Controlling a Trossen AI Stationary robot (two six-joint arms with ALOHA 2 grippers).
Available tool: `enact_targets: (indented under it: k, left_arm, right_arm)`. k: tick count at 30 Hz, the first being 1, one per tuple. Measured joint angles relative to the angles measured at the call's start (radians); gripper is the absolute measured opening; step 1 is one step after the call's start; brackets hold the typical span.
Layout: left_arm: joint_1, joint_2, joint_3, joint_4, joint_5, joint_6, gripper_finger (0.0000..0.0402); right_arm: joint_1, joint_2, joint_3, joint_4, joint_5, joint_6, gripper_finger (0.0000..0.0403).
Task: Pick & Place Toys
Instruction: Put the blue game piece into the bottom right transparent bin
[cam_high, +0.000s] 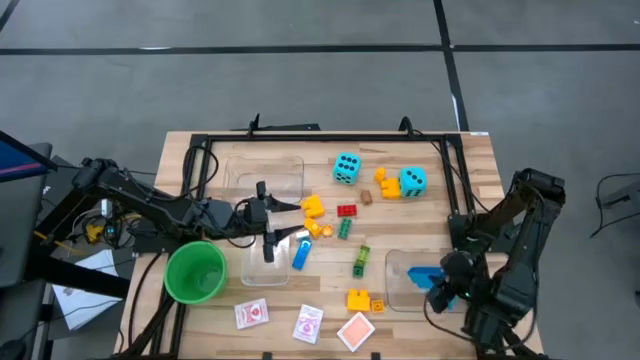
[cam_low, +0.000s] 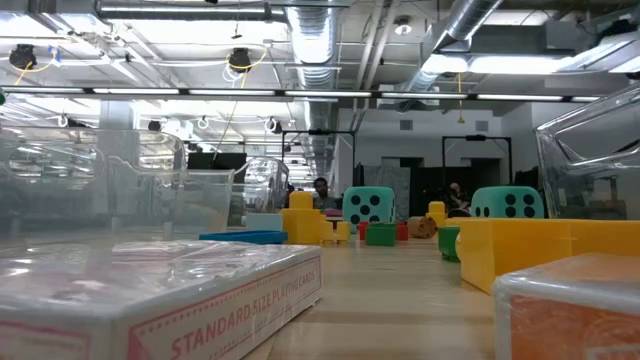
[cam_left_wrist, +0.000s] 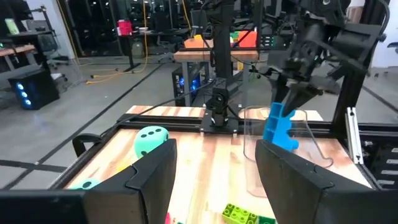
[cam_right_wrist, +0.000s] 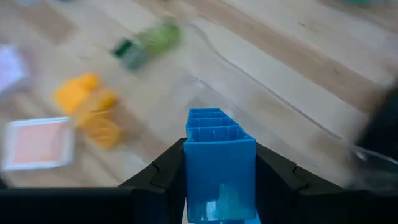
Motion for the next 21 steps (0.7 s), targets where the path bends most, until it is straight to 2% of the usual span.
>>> enact_targets:
  k: [4, 7, 14, 17, 21]
  left_arm:
    - [0.000, 0.000, 0.000, -0.001, 0.000, -0.004, 0.0213]
    - [0.000, 0.000, 0.000, -0.002, 0.000, -0.004, 0.0213]
    - [0.001, 0.000, 0.000, -0.012, 0.000, 0.000, 0.0213]
    - [0.001, 0.000, 0.000, -0.012, 0.000, 0.001, 0.0213]
    - [0.001, 0.000, 0.000, -0.010, 0.000, 0.002, 0.0213]
  right_arm:
    - [-0.051, 0.000, 0.000, 0.002, -0.015, -0.014, 0.0134]
    - [-0.080, 0.000, 0.000, 0.000, -0.079, -0.014, 0.0134]
    - [-0.094, 0.000, 0.000, -0.037, -0.133, 0.014, 0.0134]
    - [-0.094, 0.016, 0.000, -0.074, -0.190, 0.054, 0.0134]
    - [-0.094, 0.053, 0.000, -0.100, -0.316, 0.053, 0.0134]
